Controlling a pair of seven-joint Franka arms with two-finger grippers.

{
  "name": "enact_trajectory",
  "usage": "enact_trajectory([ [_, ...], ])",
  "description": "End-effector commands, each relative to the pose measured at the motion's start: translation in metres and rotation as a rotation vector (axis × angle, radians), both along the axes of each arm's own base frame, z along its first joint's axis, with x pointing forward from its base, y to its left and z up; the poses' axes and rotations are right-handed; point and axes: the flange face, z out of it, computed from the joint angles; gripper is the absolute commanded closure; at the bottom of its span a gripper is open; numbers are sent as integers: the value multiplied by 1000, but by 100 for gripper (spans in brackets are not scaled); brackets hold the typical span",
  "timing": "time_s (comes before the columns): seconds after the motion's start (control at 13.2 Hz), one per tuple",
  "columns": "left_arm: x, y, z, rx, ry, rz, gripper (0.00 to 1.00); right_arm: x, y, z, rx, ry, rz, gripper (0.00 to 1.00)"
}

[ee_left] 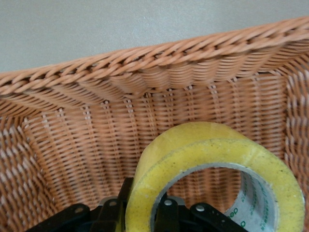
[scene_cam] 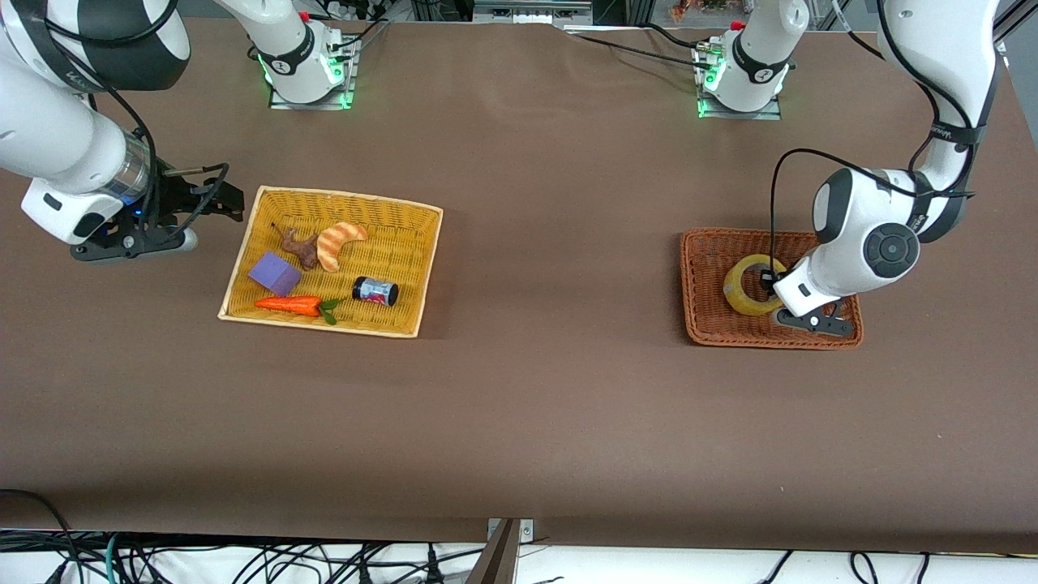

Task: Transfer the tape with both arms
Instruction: 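Carry the tape roll over the brown basket and lower it inside, then open the left gripper to release the tape roll in the basket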

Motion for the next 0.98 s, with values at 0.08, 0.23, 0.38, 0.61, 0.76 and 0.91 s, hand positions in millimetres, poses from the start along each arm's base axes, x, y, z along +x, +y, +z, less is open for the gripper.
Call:
enact_trajectory([
  [0.08, 3, 6, -22, -18, -34, -11, 100, -2, 1, -2, -10, -6, 9, 0],
  [0.23, 3, 5, -35, -20, -42, -11, 100, -2, 1, -2, -10, -6, 9, 0],
  [0.38, 0, 5, -47, -22, -60, -11, 100, -1, 1, -3, -10, -6, 9, 0],
  [0.61, 2, 5, -46, -22, -55, -12, 100, -1, 0, -2, -11, -8, 10, 0],
  [0.76, 9, 4, -29, -22, -34, -2, 25, 1, -1, 1, -12, -19, 9, 0],
  [0.91, 24, 2, 5, -24, 48, 13, 0, 2, -3, 4, -36, -29, 14, 0],
])
